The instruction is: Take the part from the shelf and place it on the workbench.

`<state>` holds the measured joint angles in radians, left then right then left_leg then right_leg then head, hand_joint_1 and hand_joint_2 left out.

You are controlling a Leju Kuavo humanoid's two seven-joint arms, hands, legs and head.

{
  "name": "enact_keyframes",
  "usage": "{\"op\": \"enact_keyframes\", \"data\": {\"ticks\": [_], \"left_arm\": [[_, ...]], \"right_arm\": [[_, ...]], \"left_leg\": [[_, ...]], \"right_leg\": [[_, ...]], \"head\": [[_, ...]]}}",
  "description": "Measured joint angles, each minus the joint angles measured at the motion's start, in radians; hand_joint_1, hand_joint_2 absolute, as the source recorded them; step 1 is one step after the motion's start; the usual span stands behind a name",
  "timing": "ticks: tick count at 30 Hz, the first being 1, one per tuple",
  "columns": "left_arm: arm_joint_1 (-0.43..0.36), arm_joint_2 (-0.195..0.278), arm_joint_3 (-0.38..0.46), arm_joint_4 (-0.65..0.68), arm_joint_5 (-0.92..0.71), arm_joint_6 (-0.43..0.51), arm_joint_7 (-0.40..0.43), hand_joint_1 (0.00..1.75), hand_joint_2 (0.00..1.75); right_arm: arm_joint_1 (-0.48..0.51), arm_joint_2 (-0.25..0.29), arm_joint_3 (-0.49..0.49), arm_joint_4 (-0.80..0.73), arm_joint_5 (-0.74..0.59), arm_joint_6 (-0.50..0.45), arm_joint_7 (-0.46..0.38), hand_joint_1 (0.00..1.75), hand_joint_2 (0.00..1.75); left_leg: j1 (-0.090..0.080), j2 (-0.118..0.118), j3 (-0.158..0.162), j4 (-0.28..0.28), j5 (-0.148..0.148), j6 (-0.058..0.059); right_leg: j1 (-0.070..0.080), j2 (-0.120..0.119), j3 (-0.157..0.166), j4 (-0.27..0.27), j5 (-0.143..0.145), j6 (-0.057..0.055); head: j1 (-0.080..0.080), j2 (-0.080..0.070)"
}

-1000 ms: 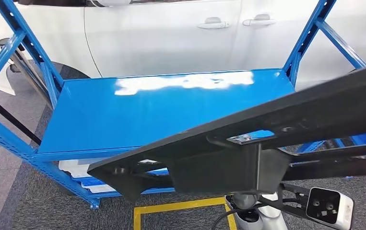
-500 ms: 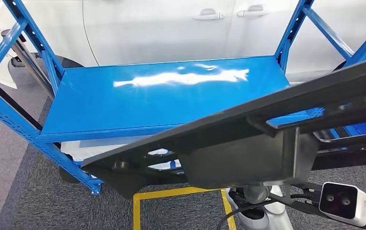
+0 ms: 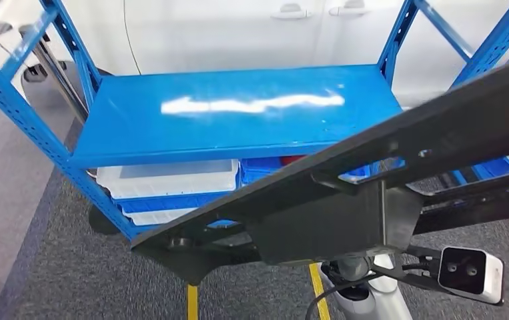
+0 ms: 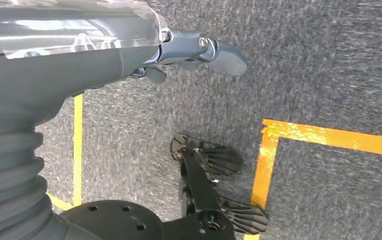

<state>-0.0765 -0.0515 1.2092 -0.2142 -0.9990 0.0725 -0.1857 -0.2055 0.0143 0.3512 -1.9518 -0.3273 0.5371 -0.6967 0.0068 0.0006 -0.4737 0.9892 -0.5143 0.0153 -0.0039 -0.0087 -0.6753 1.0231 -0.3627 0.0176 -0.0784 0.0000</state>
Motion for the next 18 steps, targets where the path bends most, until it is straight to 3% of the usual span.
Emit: {"op": "enact_keyframes", "data": {"ticks": [2, 4, 5, 6, 7, 8, 9, 11, 12, 14, 15, 16, 18], "left_arm": [[-0.001, -0.002, 0.000, 0.000, -0.007, -0.009, -0.002, 0.00, 1.75], [-0.001, -0.002, -0.001, 0.000, -0.014, -0.017, -0.006, 0.00, 1.75], [-0.001, -0.002, -0.002, 0.000, -0.017, -0.020, -0.008, 0.00, 1.75], [0.000, -0.002, -0.003, 0.000, -0.020, -0.022, -0.011, 0.00, 1.75], [0.000, -0.002, -0.004, 0.000, -0.022, -0.024, -0.013, 0.00, 1.75], [-0.001, -0.002, -0.004, 0.000, -0.024, -0.026, -0.015, 0.00, 1.75], [-0.001, -0.002, -0.005, 0.000, -0.026, -0.029, -0.017, 0.00, 1.75], [-0.002, -0.004, -0.008, 0.000, -0.030, -0.033, -0.021, 0.00, 1.75], [-0.003, -0.004, -0.008, 0.000, -0.032, -0.034, -0.022, 0.00, 1.75], [-0.003, -0.004, -0.009, 0.000, -0.033, -0.034, -0.023, 0.00, 1.75], [-0.003, -0.004, -0.009, 0.000, -0.033, -0.034, -0.023, 0.00, 1.75], [-0.003, -0.004, -0.009, 0.000, -0.034, -0.034, -0.023, 0.00, 1.75], [-0.003, -0.003, -0.009, 0.000, -0.034, -0.036, -0.025, 0.00, 1.75]], "right_arm": [[0.012, 0.000, 0.000, -0.004, -0.003, -0.008, 0.000, 1.75, 1.75], [0.027, -0.001, -0.004, -0.008, -0.004, -0.014, 0.000, 1.75, 1.75], [0.036, -0.001, -0.007, -0.010, -0.005, -0.016, 0.000, 1.75, 1.75], [0.044, -0.001, -0.010, -0.011, -0.004, -0.016, 0.000, 1.75, 1.75], [0.050, -0.001, -0.014, -0.012, -0.004, -0.016, 0.000, 1.75, 1.75], [0.055, -0.001, -0.018, -0.014, 0.000, -0.016, 0.000, 1.75, 1.75], [0.059, -0.001, -0.021, -0.018, 0.005, -0.016, 0.000, 1.75, 1.75], [0.066, -0.001, -0.028, -0.029, 0.020, -0.016, 0.000, 1.75, 1.75], [0.070, 0.000, -0.031, -0.035, 0.027, -0.016, 0.000, 1.75, 1.75], [0.079, 0.001, -0.038, -0.041, 0.040, -0.015, 0.000, 1.75, 1.75], [0.083, 0.001, -0.040, -0.043, 0.045, -0.015, 0.000, 1.75, 1.75], [0.086, 0.002, -0.041, -0.043, 0.049, -0.014, 0.000, 1.75, 1.75], [0.088, 0.004, -0.041, -0.044, 0.052, -0.014, 0.000, 1.75, 1.75]], "left_leg": [[0.002, 0.006, -0.025, -0.002, 0.025, 0.013], [0.001, 0.007, -0.057, -0.001, 0.050, 0.018], [0.000, 0.007, -0.074, 0.001, 0.063, 0.018], [-0.002, 0.008, -0.091, 0.002, 0.076, 0.017], [-0.003, 0.008, -0.109, 0.005, 0.088, 0.015], [-0.004, 0.008, -0.125, 0.007, 0.098, 0.014], [-0.006, 0.008, -0.138, 0.011, 0.108, 0.011], [-0.007, 0.007, -0.152, 0.014, 0.124, 0.003], [-0.007, 0.007, -0.154, 0.014, 0.133, -0.003], [-0.004, 0.007, -0.158, 0.010, 0.147, -0.015], [-0.003, 0.006, -0.164, 0.017, 0.138, -0.020], [-0.003, 0.005, -0.174, 0.036, 0.112, -0.025], [0.000, 0.004, -0.207, 0.137, 0.012, -0.033]], "right_leg": [[-0.003, 0.004, -0.027, 0.073, -0.087, 0.009], [-0.005, 0.004, -0.060, 0.206, -0.184, 0.014], [-0.006, 0.004, -0.066, 0.262, -0.202, 0.016], [-0.006, 0.004, -0.058, 0.291, -0.193, 0.015], [-0.006, 0.004, -0.033, 0.285, -0.168, 0.014], [-0.005, 0.004, 0.011, 0.241, -0.139, 0.009], [-0.003, 0.005, 0.072, 0.167, -0.128, 0.002], [0.003, 0.004, 0.177, 0.018, -0.147, -0.011], [0.007, 0.004, 0.203, -0.025, -0.160, -0.016], [0.008, 0.003, 0.201, -0.043, -0.150, -0.026], [0.006, 0.002, 0.193, -0.046, -0.139, -0.034], [0.003, 0.000, 0.182, -0.049, -0.126, -0.042], [0.001, -0.001, 0.153, -0.050, -0.101, -0.051]], "head": [[0.000, 0.000], [0.000, 0.000], [0.000, 0.000], [0.000, 0.000], [0.000, 0.000], [0.000, 0.000], [0.000, 0.000], [0.000, 0.000], [0.000, 0.000], [0.000, 0.000], [0.000, 0.000], [0.000, 0.000], [0.000, 0.000]]}}
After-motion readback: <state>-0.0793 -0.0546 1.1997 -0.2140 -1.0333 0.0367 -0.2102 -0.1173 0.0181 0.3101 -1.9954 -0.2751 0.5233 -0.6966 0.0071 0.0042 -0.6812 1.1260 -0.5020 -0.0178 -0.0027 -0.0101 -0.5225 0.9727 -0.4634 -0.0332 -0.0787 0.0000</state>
